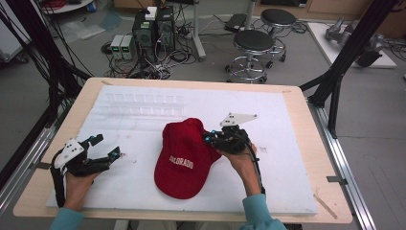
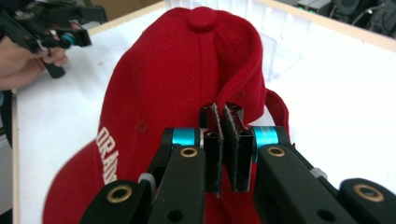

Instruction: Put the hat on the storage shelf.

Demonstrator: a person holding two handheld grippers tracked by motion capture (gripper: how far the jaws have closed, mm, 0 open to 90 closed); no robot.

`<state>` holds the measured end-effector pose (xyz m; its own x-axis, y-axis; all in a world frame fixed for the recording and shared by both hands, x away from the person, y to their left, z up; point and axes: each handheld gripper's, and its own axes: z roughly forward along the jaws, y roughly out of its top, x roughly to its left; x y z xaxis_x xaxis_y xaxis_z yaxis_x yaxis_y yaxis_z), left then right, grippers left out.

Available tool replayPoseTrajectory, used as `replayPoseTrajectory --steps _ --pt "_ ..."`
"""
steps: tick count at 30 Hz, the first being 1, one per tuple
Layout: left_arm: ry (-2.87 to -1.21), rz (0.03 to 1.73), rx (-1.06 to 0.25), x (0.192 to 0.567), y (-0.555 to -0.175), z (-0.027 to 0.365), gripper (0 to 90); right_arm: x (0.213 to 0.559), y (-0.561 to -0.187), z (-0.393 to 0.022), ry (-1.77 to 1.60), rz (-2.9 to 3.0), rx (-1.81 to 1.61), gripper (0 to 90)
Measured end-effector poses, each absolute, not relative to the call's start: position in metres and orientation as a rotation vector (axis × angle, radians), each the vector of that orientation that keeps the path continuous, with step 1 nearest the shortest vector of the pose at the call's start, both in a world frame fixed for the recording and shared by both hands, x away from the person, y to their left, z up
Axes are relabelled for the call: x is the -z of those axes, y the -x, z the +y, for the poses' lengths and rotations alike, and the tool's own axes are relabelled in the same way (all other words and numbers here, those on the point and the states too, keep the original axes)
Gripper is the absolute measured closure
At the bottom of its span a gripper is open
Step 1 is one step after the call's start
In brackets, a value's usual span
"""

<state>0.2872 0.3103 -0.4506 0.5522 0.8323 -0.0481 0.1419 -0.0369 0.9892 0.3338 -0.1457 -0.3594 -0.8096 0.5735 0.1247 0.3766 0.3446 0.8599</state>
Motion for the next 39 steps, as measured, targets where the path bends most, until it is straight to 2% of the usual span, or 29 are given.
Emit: replayPoseTrajectory --steps 20,39 --pt "-1.525 0.862 -0.676 0.451 -0.288 0.311 13.8 0.318 -0.33 -0.092 -0.733 2.354 -1.536 87.0" --pt "-1.546 0.846 -0.66 0.447 -0.287 0.309 13.6 0.296 -0.322 -0.103 -0.813 2.232 -1.581 87.0"
